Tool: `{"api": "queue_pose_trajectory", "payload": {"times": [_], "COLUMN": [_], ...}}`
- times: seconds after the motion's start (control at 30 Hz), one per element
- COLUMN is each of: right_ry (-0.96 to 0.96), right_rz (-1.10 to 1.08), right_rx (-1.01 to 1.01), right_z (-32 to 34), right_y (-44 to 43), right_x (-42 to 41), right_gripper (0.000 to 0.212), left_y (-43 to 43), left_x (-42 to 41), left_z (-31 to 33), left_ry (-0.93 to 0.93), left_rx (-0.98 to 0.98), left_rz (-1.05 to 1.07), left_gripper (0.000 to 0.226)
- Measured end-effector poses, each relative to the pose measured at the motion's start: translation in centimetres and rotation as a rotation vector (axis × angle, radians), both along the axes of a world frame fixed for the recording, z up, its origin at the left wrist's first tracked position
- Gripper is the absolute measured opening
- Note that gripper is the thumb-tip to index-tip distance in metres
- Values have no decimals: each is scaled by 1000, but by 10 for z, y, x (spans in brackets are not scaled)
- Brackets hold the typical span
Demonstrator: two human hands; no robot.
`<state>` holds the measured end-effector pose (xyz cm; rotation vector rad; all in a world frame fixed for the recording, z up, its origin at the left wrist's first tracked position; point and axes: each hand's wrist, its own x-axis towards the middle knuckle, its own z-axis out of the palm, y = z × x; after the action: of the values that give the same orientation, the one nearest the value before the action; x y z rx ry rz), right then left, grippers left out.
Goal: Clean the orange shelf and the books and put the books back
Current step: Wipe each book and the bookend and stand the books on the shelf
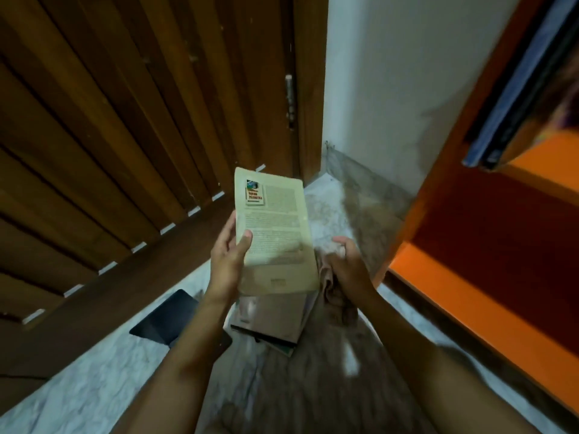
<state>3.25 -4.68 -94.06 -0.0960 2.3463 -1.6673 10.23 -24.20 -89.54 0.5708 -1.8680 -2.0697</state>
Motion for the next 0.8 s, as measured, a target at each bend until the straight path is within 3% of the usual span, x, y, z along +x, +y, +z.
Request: {"api": "queue_pose_trajectory", "payload": {"times": [0.17,0.47,0.53,0.7,0.8], "right_ry": [343,1034,1043,805,992], "right_rz": [-9,177,68,-378,-194], "right_rx": [-123,-45,-49,-48,-76], "right_z": [126,290,298,295,290], "right_y": [10,-27,-19,12,-13], "right_x": [5,57,49,36,76], "right_gripper": [27,22,18,17,15], "left_y": [23,83,83,78,84], "left_x": [19,68,80,100,100], "left_z": [84,185,198,216,220], "left_ry": [149,428,460,533,516], "left_rx": [157,63,77,135,139], "left_rz": [-19,-58,-62,-56,-21], "left_gripper": [56,51,52,53,53]}}
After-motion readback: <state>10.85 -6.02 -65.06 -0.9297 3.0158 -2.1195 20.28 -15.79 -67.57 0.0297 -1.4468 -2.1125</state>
